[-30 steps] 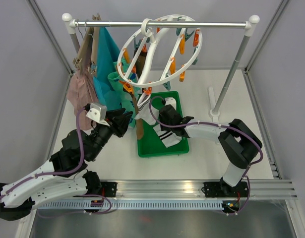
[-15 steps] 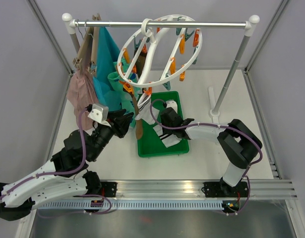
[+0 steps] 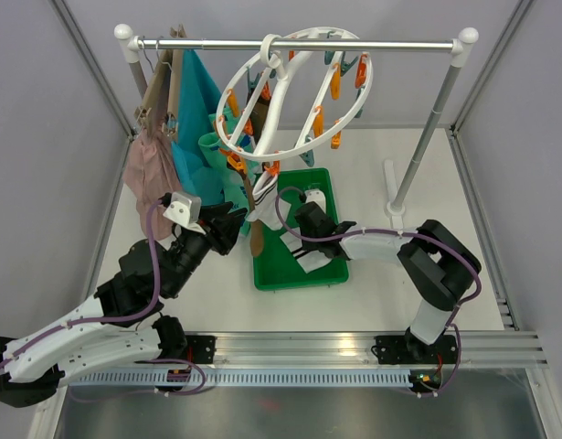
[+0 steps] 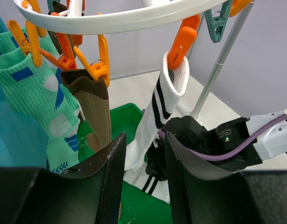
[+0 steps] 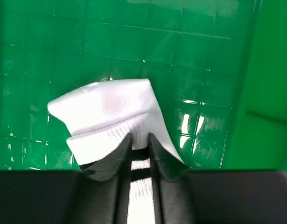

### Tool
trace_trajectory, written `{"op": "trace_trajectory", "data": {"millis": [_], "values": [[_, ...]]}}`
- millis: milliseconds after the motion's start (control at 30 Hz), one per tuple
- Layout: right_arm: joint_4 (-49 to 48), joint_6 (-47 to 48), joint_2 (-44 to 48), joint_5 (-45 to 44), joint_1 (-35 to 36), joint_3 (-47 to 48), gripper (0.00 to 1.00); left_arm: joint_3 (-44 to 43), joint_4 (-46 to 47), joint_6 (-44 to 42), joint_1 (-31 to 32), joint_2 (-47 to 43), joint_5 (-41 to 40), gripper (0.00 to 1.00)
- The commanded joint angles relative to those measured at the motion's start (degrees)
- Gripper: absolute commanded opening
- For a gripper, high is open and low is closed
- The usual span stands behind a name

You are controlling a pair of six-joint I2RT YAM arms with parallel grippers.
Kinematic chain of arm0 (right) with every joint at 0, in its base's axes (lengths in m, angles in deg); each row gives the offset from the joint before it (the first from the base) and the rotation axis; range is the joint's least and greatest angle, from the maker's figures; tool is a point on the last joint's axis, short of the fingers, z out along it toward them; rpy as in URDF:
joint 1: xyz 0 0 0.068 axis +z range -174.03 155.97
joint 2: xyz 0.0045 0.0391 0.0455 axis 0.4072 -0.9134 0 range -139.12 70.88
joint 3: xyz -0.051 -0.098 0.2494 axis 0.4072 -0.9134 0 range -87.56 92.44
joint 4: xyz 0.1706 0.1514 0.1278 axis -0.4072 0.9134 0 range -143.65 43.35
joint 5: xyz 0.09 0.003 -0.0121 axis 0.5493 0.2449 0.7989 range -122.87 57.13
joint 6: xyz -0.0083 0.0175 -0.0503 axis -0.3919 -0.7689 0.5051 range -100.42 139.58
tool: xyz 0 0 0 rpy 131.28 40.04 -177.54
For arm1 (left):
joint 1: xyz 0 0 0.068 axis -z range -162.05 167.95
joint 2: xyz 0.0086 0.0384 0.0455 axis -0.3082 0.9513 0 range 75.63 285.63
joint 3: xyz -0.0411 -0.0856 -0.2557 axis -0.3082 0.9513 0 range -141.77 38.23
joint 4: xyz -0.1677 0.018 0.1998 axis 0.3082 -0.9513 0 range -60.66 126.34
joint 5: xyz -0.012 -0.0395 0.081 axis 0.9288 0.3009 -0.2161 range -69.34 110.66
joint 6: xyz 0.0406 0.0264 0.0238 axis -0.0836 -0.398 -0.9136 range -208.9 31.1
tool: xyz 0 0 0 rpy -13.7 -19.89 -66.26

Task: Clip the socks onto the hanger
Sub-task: Pick up the sock from the bin.

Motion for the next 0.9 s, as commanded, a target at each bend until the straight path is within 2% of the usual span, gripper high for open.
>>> {"op": "trace_trajectory", "data": {"millis": [0,133,333,633,867], "values": [[-1.45,-0.73,0.05,-0.41,0.27,-0.06,0.22,0.46,1.28,1.36,-0.14,0.09,0.81,0.45],[-1.27,-0.46,1.63,-0.85,0.27,0.03,0.0,0.46,1.46,1.45,-0.06,0.36,1.08,0.45],[-1.18,-1.08,8.04,-1.91,0.54,-2.33,0.0,0.28,1.46,1.71,-0.14,0.79,2.22,0.42],[-0.83,-2.57,28.94,-4.1,1.33,-7.79,0.0,0.98,3.83,2.24,-0.14,2.46,9.25,0.4],[5.66,-2.93,40.64,-5.77,1.77,-7.62,0.0,1.6,9.71,2.33,-0.06,2.99,14.95,0.4]]}}
